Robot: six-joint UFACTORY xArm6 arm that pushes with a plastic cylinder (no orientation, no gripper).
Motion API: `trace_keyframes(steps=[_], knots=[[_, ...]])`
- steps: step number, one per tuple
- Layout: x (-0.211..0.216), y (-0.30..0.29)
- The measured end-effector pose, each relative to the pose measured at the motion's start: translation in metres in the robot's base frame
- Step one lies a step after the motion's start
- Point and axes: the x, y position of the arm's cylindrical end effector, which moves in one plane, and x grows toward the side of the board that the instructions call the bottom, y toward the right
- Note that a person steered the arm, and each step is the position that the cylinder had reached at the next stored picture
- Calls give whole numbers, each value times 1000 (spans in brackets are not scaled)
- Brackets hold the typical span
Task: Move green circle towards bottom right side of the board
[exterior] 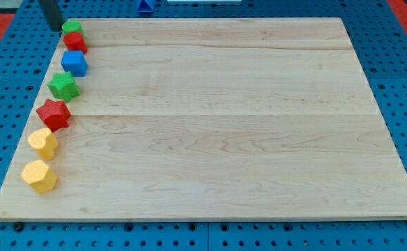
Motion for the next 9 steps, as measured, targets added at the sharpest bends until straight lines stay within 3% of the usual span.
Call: trace_keyframes(steps=[2, 3, 6, 7, 8, 9], knots=[[27, 21], [19, 64], [17, 247], [35, 305], [64, 302], [91, 259]])
